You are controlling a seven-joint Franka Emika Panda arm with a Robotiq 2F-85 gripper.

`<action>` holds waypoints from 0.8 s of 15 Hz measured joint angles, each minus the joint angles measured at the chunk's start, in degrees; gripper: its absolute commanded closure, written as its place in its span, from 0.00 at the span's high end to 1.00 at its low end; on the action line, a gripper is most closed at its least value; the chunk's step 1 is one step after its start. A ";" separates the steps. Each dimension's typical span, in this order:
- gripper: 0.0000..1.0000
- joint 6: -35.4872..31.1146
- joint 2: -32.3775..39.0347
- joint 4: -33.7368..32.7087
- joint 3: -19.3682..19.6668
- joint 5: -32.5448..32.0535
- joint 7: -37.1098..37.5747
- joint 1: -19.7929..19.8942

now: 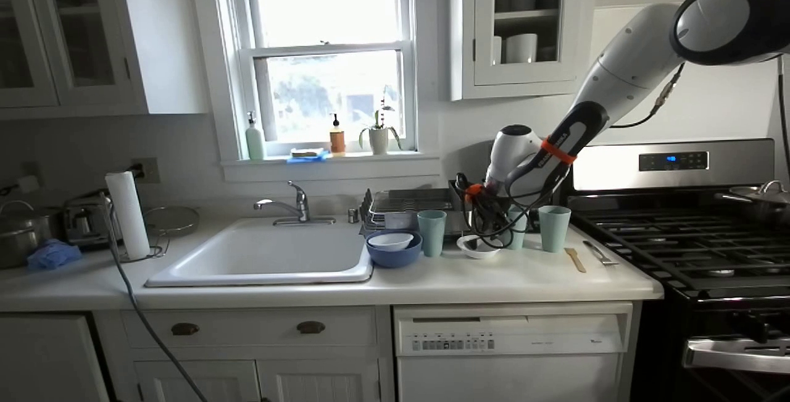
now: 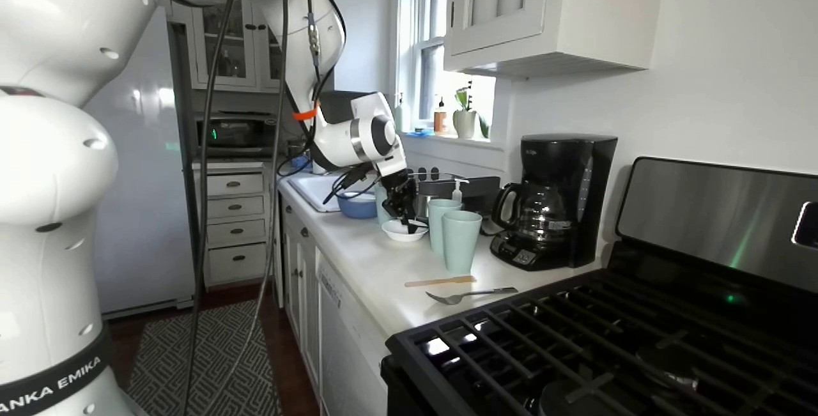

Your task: Remove the scoops in the white bowl and put the into the middle right blue cup one at a time

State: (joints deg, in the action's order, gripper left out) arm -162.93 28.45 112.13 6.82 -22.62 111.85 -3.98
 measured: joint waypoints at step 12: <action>0.35 -10.75 5.22 -0.71 5.21 12.66 -7.93 -4.54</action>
State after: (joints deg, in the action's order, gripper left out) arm -173.68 33.67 111.42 12.04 -9.97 103.92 -8.52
